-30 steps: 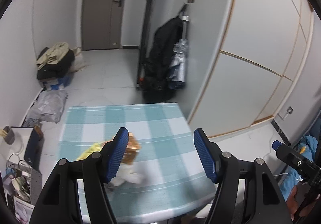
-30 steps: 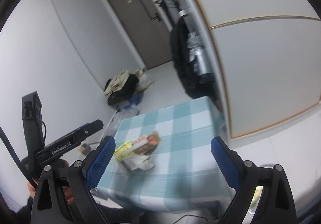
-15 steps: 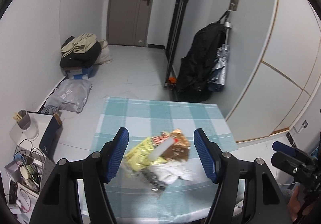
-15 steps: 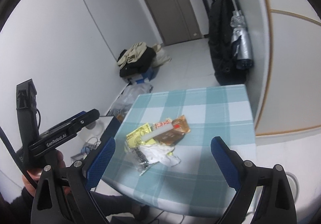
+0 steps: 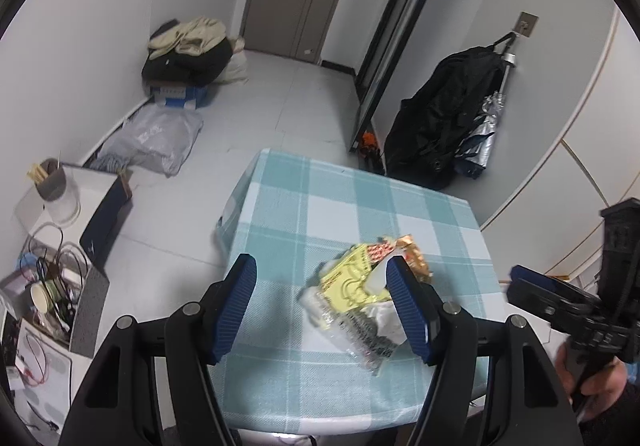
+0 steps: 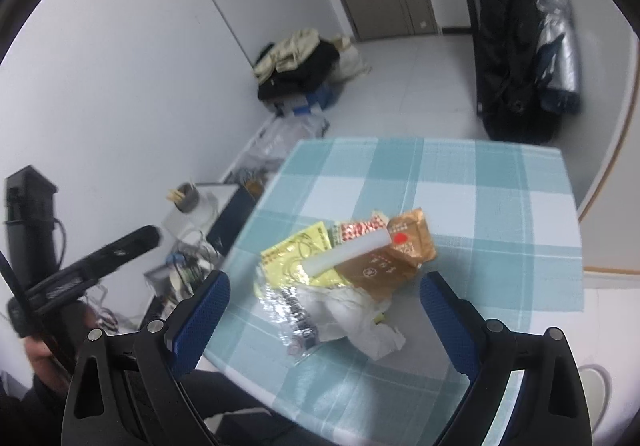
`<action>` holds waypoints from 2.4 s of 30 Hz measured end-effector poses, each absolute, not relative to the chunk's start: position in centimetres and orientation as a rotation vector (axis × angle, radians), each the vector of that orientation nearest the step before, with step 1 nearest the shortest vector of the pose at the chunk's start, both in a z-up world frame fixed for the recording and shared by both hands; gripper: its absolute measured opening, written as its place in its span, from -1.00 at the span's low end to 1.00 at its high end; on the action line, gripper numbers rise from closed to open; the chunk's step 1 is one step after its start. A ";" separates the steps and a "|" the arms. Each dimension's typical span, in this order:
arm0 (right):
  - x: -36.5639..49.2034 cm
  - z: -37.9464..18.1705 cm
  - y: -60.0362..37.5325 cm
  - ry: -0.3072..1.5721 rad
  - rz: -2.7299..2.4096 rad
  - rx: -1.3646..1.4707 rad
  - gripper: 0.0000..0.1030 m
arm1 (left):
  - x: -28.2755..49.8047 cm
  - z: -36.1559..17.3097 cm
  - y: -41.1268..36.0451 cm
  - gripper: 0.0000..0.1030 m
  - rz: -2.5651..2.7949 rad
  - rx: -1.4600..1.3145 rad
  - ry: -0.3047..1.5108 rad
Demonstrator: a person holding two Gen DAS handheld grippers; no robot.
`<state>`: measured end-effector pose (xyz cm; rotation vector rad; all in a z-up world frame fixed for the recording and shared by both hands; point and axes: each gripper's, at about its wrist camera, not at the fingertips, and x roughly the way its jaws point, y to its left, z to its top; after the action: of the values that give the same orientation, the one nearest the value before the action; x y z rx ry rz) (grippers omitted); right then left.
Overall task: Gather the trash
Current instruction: 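Move both tools back over the trash pile on the table, then grasp the white plastic strip with the right gripper and lift it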
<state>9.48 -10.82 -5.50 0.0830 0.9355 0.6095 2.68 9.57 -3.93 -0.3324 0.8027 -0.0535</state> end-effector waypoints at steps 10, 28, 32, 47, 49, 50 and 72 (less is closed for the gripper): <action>14.7 -9.5 -10.0 1.095 0.552 0.089 0.82 | 3.3 -4.9 11.4 0.24 -0.078 -0.428 0.866; 20.8 -14.4 -9.7 1.324 0.526 0.372 0.26 | 5.1 -6.7 11.3 0.24 -0.077 -0.418 0.950; 21.0 -14.8 -10.0 1.345 0.506 0.382 0.11 | 5.4 -7.1 11.3 0.24 -0.075 -0.433 0.972; 20.8 -14.9 -8.7 1.350 0.479 0.328 -0.73 | 5.5 -7.2 10.7 0.24 -0.055 -0.412 0.982; 20.7 -14.8 -8.8 1.341 0.478 0.323 -0.78 | 5.5 -7.1 10.6 0.24 -0.053 -0.402 0.978; 20.7 -14.7 -9.0 1.335 0.483 0.330 -0.83 | 5.5 -7.0 10.4 0.24 -0.053 -0.395 0.974; 16.7 -6.3 -13.0 0.991 0.669 0.343 -0.86 | 4.6 -7.0 5.2 0.24 -0.255 -0.334 0.951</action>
<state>16.72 -13.02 -6.33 0.3430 0.9915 0.6687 4.61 5.19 -7.03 -0.3342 0.9513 -0.2547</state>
